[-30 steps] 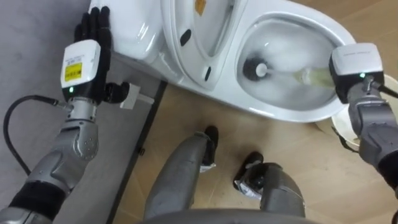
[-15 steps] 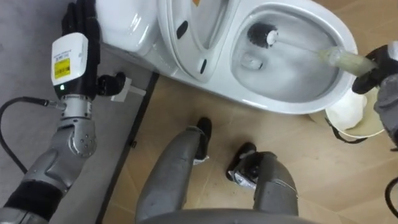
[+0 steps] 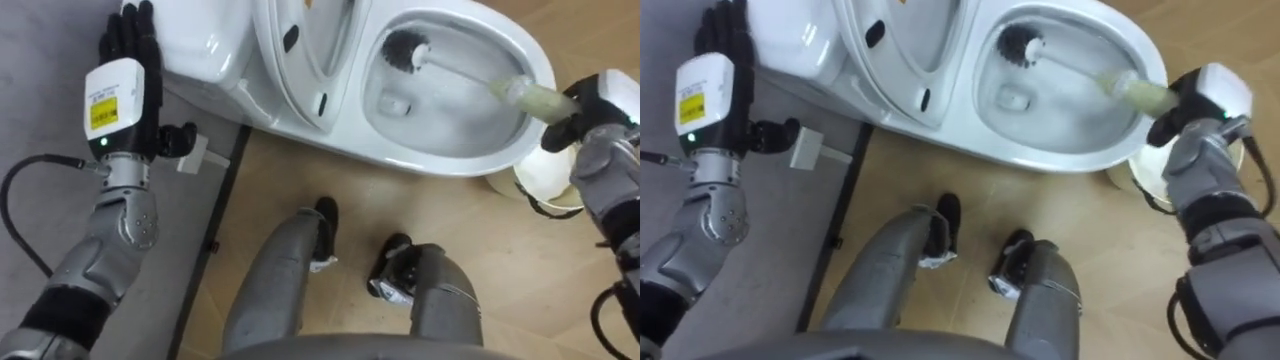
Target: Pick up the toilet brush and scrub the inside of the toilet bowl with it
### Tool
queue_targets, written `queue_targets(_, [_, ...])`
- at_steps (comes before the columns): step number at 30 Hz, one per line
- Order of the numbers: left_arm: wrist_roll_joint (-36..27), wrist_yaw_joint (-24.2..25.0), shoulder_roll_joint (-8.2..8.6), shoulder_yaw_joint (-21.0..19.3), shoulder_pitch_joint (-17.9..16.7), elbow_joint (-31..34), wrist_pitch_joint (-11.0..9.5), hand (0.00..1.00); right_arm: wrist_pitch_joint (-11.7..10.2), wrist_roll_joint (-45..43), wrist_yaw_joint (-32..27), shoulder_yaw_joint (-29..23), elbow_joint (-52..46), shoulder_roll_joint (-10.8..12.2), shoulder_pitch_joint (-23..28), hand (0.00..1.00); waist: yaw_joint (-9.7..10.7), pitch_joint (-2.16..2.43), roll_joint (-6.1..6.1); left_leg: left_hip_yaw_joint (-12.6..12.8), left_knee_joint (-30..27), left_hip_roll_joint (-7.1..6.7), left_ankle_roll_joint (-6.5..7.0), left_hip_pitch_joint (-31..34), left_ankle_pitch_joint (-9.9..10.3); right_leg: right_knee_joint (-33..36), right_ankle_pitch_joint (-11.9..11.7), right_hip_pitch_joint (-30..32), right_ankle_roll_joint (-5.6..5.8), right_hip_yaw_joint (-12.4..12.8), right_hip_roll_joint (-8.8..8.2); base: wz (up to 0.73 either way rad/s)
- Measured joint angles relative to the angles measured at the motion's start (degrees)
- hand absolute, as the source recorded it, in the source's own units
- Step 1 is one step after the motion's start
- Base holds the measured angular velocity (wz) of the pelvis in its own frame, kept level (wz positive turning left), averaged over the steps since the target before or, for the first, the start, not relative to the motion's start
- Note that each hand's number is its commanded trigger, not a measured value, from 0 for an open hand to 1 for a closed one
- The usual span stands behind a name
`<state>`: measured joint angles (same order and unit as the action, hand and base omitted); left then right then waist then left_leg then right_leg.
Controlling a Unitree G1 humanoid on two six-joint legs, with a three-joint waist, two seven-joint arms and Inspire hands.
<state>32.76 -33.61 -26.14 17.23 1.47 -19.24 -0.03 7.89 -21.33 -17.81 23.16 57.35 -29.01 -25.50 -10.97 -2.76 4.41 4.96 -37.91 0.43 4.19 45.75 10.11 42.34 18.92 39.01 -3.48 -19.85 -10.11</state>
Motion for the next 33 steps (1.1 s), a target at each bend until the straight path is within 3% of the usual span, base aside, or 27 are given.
queue_targets(4, [0.6,0.7,0.05,0.6,-1.4,0.0,0.3,0.00,2.2,-6.7,1.8,3.7,-0.1,2.0,1.1,1.00,-1.1,0.47,1.13,0.2,0.5,0.73,-0.45,-0.5,-0.3,-0.9,-0.3,-0.5,-0.54,0.1,0.81,-0.06])
queue_targets(7, [0.6,0.7,0.04,0.7,-1.4,-0.2,-0.3,0.00,3.2,-11.0,2.8,4.9,-3.3,0.5,2.5,1.00,-2.2,0.44,1.45,0.2,0.9,1.07,-0.88,-0.4,-0.5,-1.7,-0.4,-0.6,-1.02,-0.2,1.43,-0.01])
queue_targets(12, [0.2,0.4,-0.18,0.7,-1.2,-0.2,-0.5,0.00,6.1,-22.0,4.7,4.9,-12.8,-0.5,5.4,1.00,-2.1,0.40,1.72,-0.5,1.2,1.63,-1.64,-0.3,-0.5,-2.6,-0.4,-1.0,-1.64,-0.9,2.27,0.03])
queue_targets(15, [-2.1,0.2,-0.75,0.7,-1.2,-0.2,-2.2,0.00,7.8,-25.2,7.6,5.0,-19.8,-1.7,7.0,1.00,-2.1,0.38,1.64,-0.3,1.1,1.90,-2.06,-0.1,-0.3,-3.2,-0.4,-1.0,-1.90,-1.0,2.78,-0.03])
queue_targets(17, [-4.1,-0.8,-2.20,0.6,-1.6,-0.1,-4.1,0.00,9.9,-28.8,10.6,5.1,-27.4,-2.1,9.7,1.00,-2.1,0.43,1.02,-0.5,0.8,2.55,-2.58,0.3,-0.1,-4.1,-0.6,-1.0,-2.25,-1.1,3.74,-0.07])
queue_targets(20, [-4.0,-1.8,-3.89,0.3,-2.2,0.0,-5.7,0.00,10.6,-32.6,13.7,5.0,-34.6,-3.1,12.8,1.00,-1.9,0.60,0.17,-1.2,0.4,3.15,-3.04,0.6,0.2,-5.3,-0.9,-1.5,-2.58,-1.4,4.75,-0.05])
queue_targets(25, [-6.0,-2.5,-4.36,0.3,-1.9,-0.2,-8.1,0.00,10.6,-35.2,15.8,4.9,-36.1,-3.8,12.6,1.00,-2.0,0.68,-0.06,-1.5,0.4,3.87,-3.20,0.4,0.3,-7.3,-1.4,-2.8,-2.71,-2.1,5.71,0.00])
queue_targets(28, [-6.2,-3.9,-4.61,0.8,-1.8,-0.3,-8.3,0.00,8.9,-29.2,13.3,5.1,-30.0,-4.2,9.5,1.00,-2.1,0.51,-0.36,-1.5,0.3,3.84,-3.19,0.2,0.3,-7.1,-1.4,-2.9,-2.68,-2.1,5.61,0.02])
queue_targets(30, [-6.2,-4.3,-4.97,0.9,-1.6,-0.3,-8.3,0.00,6.5,-17.6,11.3,4.8,-21.9,-4.5,5.6,1.00,-2.1,-0.04,-1.45,-0.7,0.4,3.68,-3.12,0.1,0.3,-5.5,-0.9,-1.9,-2.57,-1.2,4.82,-0.06])
queue_targets(33, [-6.2,-4.5,-5.07,0.9,-1.2,0.2,-7.9,0.00,4.1,-2.6,9.4,3.3,-15.8,-4.6,3.3,1.00,-1.3,-0.50,-2.78,-0.3,0.3,2.70,-2.77,0.9,0.0,-2.8,0.1,0.1,-2.46,-0.7,3.25,0.05])
